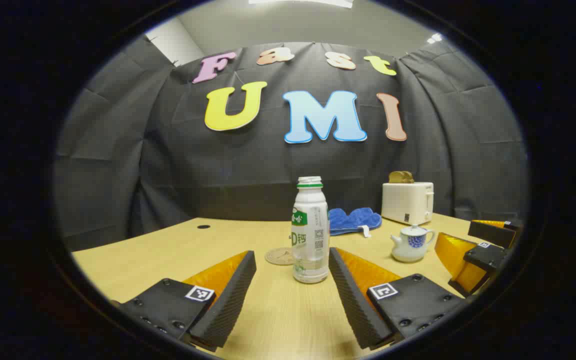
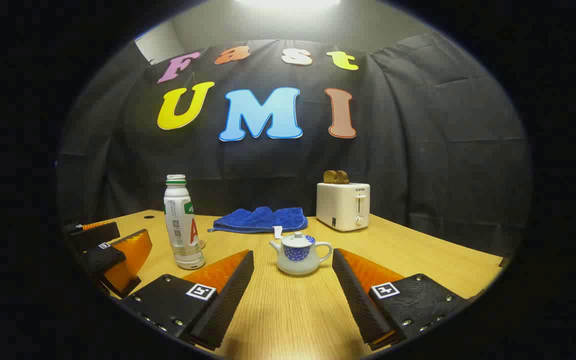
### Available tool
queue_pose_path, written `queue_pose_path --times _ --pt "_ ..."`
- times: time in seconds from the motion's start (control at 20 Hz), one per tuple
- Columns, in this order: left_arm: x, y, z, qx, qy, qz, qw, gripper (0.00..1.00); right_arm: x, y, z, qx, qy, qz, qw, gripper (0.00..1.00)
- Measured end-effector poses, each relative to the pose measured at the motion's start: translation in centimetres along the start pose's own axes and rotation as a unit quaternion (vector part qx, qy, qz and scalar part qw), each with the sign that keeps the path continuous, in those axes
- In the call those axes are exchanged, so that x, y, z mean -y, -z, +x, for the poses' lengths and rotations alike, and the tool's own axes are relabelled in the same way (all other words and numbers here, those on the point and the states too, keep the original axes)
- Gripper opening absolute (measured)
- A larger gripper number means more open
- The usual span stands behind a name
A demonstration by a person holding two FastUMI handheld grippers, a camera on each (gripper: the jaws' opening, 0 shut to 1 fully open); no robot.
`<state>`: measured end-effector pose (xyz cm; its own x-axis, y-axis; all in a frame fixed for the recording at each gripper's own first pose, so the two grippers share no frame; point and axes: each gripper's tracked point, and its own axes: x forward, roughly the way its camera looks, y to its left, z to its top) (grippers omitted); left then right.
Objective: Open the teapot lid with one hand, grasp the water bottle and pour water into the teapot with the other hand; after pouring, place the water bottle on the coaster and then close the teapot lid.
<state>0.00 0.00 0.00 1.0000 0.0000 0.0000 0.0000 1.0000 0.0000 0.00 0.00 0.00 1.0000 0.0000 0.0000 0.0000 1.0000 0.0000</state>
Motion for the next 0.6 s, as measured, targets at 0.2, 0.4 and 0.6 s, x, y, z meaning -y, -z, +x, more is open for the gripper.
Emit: queue_pose_path --times 0.2,0.4,0.6 --pt "-0.1 0.0 -0.2 0.000 0.000 0.000 1.000 0.96 0.1 -0.1 -0.1 0.000 0.000 0.000 1.000 0.97" --pt "-0.1 -0.1 -0.2 0.000 0.000 0.000 1.000 0.96 0.3 0.0 -0.1 -0.001 0.007 -0.001 1.000 0.97" --pt "0.3 0.0 -0.2 0.000 0.012 0.001 1.000 1.00 3.9 0.0 -0.5 -0.001 0.125 0.005 0.992 0.97"
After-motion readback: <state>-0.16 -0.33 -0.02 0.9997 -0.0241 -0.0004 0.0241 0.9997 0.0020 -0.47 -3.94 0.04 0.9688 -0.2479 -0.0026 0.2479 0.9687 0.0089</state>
